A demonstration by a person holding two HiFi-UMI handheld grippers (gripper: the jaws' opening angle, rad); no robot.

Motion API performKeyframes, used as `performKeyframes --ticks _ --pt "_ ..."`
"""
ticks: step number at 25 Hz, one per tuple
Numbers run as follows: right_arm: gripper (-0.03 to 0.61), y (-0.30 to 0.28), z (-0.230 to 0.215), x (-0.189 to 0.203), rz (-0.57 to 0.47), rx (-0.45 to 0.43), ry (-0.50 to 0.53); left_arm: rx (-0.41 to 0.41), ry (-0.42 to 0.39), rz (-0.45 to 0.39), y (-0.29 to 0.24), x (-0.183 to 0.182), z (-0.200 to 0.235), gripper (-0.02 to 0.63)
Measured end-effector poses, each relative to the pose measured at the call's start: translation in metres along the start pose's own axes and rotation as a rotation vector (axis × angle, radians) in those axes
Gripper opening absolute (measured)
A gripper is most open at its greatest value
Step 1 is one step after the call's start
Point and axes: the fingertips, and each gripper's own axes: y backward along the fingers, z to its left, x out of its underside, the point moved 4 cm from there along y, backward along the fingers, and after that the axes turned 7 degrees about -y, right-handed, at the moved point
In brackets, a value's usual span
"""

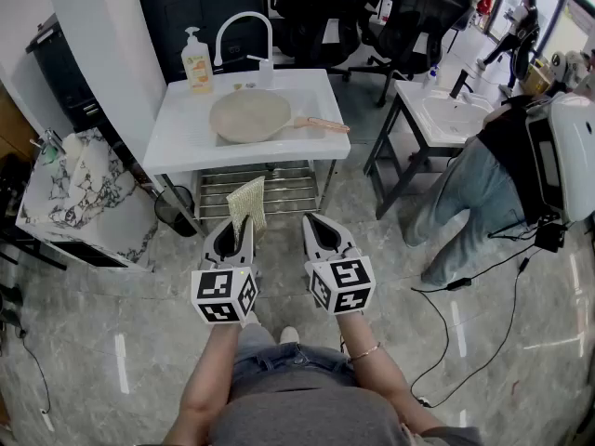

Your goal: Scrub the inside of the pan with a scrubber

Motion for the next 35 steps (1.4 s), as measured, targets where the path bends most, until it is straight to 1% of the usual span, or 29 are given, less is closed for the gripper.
performKeyframes --ticks 3,8,14,17,23,29,35 --pt "0.009 -0.001 -0.001 0.0 0.001 -0.003 -0.003 -0.006 0.004 0.004 0.0 0.003 0.001 0.066" --pt "0.009 0.001 -0.003 0.002 0.009 -0.032 -0.036 -0.016 0.016 0.017 0.0 0.008 0.0 0.066" --pt "0.011 -0.003 -0.002 0.0 0.001 -0.059 -0.025 -0.02 0.037 0.023 0.0 0.009 0.006 0.066" --pt "0.011 -0.009 -0.005 -0.001 0.005 -0.059 -0.021 -0.022 0.05 0.02 -0.007 0.007 0.014 0.066" --pt "0.011 -0.027 -0.019 -0.004 0.012 -0.035 -0.037 -0.029 0.048 0.02 -0.033 0.0 0.029 0.066" --pt "0.011 -0.068 -0.028 -0.012 0.002 -0.027 -0.041 -0.015 0.054 0.031 -0.073 0.003 0.054 0.066" --pt "0.011 -0.138 -0.037 -0.017 0.02 -0.015 -0.019 0.006 0.086 0.042 -0.132 0.005 0.099 0.066"
